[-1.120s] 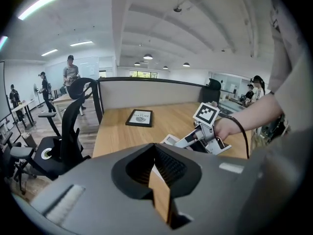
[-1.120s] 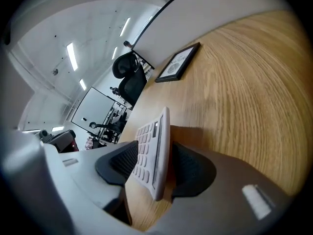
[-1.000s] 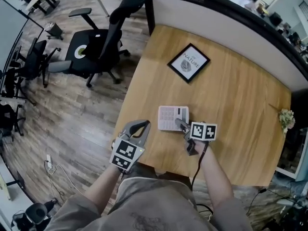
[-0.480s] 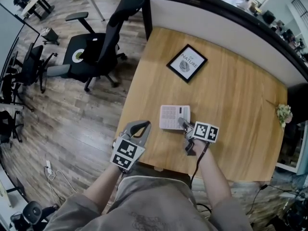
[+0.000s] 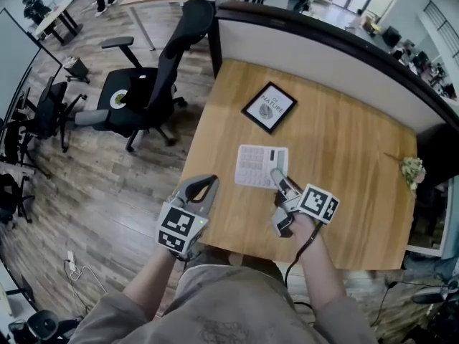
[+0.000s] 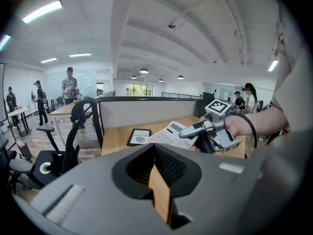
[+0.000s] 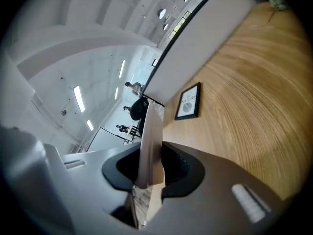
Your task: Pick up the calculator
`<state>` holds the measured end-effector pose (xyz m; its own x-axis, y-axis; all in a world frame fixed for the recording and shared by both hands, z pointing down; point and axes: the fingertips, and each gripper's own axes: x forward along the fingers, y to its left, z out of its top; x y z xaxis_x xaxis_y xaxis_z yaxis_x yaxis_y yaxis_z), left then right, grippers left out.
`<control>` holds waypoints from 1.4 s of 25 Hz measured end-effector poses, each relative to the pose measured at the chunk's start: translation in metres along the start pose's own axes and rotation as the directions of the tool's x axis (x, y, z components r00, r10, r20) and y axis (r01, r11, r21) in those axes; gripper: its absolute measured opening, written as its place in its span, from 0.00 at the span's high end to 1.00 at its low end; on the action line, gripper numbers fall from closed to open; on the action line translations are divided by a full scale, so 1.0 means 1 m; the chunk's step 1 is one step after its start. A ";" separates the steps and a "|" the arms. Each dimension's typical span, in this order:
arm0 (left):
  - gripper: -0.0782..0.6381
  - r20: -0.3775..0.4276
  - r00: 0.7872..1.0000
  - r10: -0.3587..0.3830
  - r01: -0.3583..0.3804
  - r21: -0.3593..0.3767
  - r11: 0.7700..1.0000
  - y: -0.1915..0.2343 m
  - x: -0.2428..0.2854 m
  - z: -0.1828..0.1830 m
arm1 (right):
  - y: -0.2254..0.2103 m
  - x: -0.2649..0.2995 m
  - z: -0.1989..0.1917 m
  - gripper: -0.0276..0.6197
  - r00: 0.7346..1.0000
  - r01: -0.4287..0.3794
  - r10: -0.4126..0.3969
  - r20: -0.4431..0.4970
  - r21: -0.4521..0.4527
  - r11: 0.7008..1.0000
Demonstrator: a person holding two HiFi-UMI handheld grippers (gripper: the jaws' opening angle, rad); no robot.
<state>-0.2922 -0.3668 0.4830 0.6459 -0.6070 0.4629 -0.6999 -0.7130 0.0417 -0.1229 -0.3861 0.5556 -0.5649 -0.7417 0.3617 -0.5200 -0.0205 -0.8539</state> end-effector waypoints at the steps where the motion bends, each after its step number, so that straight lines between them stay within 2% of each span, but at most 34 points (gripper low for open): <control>1: 0.89 0.021 1.000 0.006 -0.006 0.008 1.000 0.001 -0.005 0.011 | 0.014 -0.008 0.008 0.81 0.999 -0.024 0.024 0.028 0.005 1.000; 4: 0.89 0.097 0.995 0.025 -0.029 0.037 0.999 0.002 -0.021 0.048 | 0.050 -0.038 0.029 0.81 0.992 -0.062 0.058 0.112 0.033 0.997; 7: 0.89 0.177 0.984 0.037 -0.051 0.075 0.996 0.000 -0.037 0.087 | 0.082 -0.072 0.051 0.81 0.979 -0.084 0.086 0.183 -0.022 0.996; 9: 0.89 0.224 0.974 0.041 -0.066 0.101 0.993 -0.003 -0.048 0.110 | 0.112 -0.091 0.066 0.81 0.959 -0.155 0.171 0.226 -0.089 0.984; 13: 0.89 0.333 0.942 0.044 -0.099 0.150 0.984 -0.012 -0.072 0.153 | 0.156 -0.131 0.082 0.81 0.912 -0.242 0.270 0.308 -0.125 0.962; 18: 0.89 0.372 0.928 0.030 -0.107 0.188 0.976 -0.036 -0.096 0.182 | 0.189 -0.180 0.086 0.81 0.858 -0.297 0.336 0.388 -0.157 0.942; 21: 0.89 0.374 0.927 0.025 -0.113 0.215 0.970 -0.045 -0.103 0.184 | 0.198 -0.205 0.084 0.81 0.840 -0.307 0.351 0.414 -0.171 0.936; 23: 0.89 0.369 0.929 0.025 -0.111 0.214 0.971 -0.049 -0.105 0.181 | 0.199 -0.216 0.080 0.80 0.837 -0.300 0.350 0.421 -0.182 0.936; 26: 0.89 0.352 0.936 0.020 -0.094 0.194 0.976 -0.054 -0.103 0.172 | 0.191 -0.224 0.074 0.80 0.846 -0.271 0.328 0.421 -0.191 0.943; 31: 0.89 0.318 0.948 0.012 -0.066 0.160 0.985 -0.055 -0.100 0.159 | 0.162 -0.215 0.057 0.80 0.885 -0.246 0.271 0.379 -0.114 0.962; 35: 0.89 0.321 0.947 0.013 -0.063 0.146 0.987 -0.054 -0.096 0.160 | 0.151 -0.211 0.055 0.80 0.887 -0.259 0.266 0.378 -0.071 0.963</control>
<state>-0.2679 -0.3257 0.2949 0.7006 -0.6966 0.1547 -0.6871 -0.7171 -0.1173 -0.0468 -0.2696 0.3292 -0.3971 -0.9165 -0.0482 -0.3995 0.2199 -0.8900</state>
